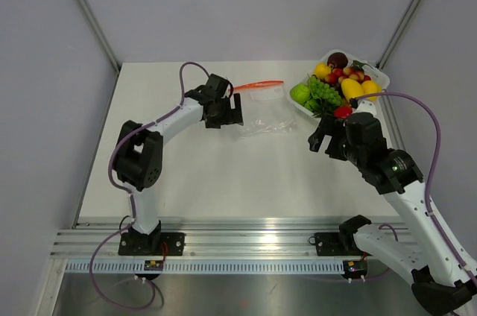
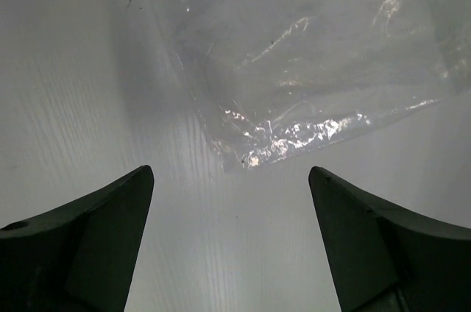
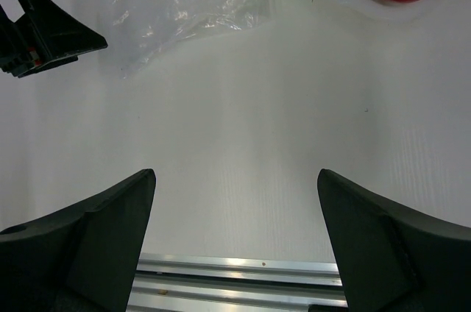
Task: Place the food in the zip-top bag and seal the zipper
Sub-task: Move the zipper food storage bag to the center of the board.
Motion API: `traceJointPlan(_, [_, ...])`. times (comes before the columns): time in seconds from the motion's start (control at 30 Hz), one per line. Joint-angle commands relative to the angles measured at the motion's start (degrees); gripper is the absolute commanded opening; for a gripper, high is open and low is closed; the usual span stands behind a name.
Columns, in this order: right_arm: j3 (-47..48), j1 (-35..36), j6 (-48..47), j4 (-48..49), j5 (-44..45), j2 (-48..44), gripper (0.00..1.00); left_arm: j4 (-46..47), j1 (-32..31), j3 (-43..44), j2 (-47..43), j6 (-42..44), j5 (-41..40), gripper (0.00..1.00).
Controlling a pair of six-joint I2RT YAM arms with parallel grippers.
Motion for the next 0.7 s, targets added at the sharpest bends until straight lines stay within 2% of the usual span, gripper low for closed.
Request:
traceJointPlan(0.0, [-1.0,0.3,0.5,-1.2,-0.3,-1.8,1.0,3.8,-0.1,3.1,3.8,-1.7,-0.9,0.87])
traceJointPlan(0.17, [-1.7,0.3,0.4,-1.2,-0.9,-1.9,1.0,5.6,0.0,5.2,8.5,-2.9,-0.7,0.75])
traceJointPlan(0.27, [-2.1,0.3,0.4,-0.9,-0.9,-1.9,0.99,6.7,0.0,6.2,10.8,-3.3,0.5,0.6])
traceJointPlan(0.3, [-2.3,0.4,0.5,-0.7,-0.8,-1.8,0.99,7.5,0.0,6.3,11.2,-3.4,0.8,0.5])
traceJointPlan(0.4, [-2.2,0.3,0.4,-0.5,-0.8,-1.4,0.99,7.9,0.0,7.1,13.0,-3.7,2.3,0.33])
traceJointPlan(0.43, [-2.1,0.3,0.5,-0.5,-0.9,-1.4,0.99,7.9,0.0,7.2,13.1,-3.5,3.5,0.12])
traceJointPlan(0.47, [-2.1,0.3,0.5,-0.5,-1.1,-1.2,1.0,7.9,0.0,7.1,12.9,-3.4,4.2,0.03])
traceJointPlan(0.53, [-2.2,0.3,0.5,-0.5,-1.1,-1.2,0.99,8.3,-0.3,4.5,11.4,-3.3,5.4,0.0])
traceJointPlan(0.67, [-3.9,0.3,1.1,0.4,-1.4,-1.4,0.99,12.3,-2.4,-6.5,-0.1,-5.0,5.5,0.0])
